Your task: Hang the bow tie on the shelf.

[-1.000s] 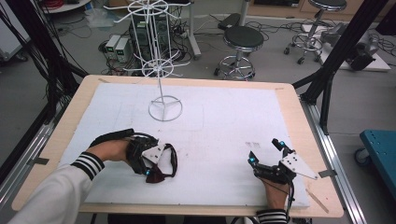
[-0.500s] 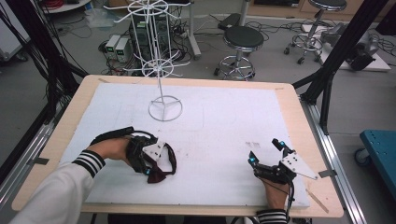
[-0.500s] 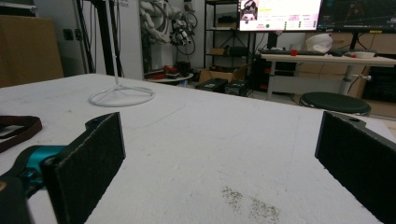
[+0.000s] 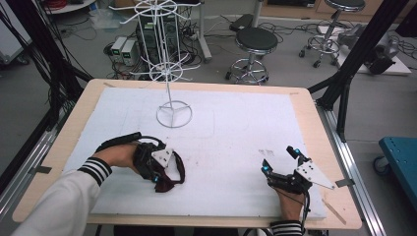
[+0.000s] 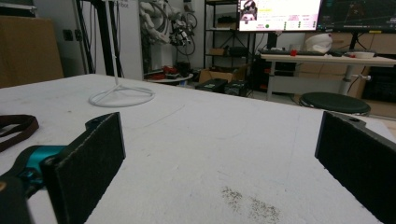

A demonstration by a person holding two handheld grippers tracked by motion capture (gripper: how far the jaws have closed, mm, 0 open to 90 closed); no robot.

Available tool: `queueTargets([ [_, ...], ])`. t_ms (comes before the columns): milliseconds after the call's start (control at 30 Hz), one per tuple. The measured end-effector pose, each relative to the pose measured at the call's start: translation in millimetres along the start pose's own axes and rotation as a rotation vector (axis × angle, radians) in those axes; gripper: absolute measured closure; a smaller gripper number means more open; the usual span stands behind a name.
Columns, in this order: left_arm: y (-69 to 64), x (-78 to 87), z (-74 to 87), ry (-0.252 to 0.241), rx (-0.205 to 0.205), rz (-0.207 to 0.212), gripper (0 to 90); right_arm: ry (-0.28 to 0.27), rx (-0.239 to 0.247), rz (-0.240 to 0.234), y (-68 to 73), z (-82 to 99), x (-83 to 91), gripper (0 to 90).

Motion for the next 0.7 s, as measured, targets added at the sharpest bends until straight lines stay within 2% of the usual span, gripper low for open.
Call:
queueTargets([
  [267,-0.5,-0.2,0.2,0.002,0.032,-0.026,64.1,-0.001,0.001,0.001,-0.2,0.0,0.0,0.9],
  [433,2.2,-0.2,0.1,-0.014,0.07,-0.084,76.0,-0.001,0.002,0.002,0.0,-0.1,-0.1,0.9],
  [700,2.1,0.8,1.5,-0.042,0.11,-0.092,76.7,-0.002,0.003,0.004,-0.3,-0.1,0.0,0.9],
])
Point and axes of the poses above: each handheld gripper's, and its own axes: x roughly backward along the jaws, z roughly out of its underside, y roughly to its left, the point moved 9 cm from there along -x, roughly forward along the jaws, and after that the axes turned 15 degrees about x, right-handed, at the moved point
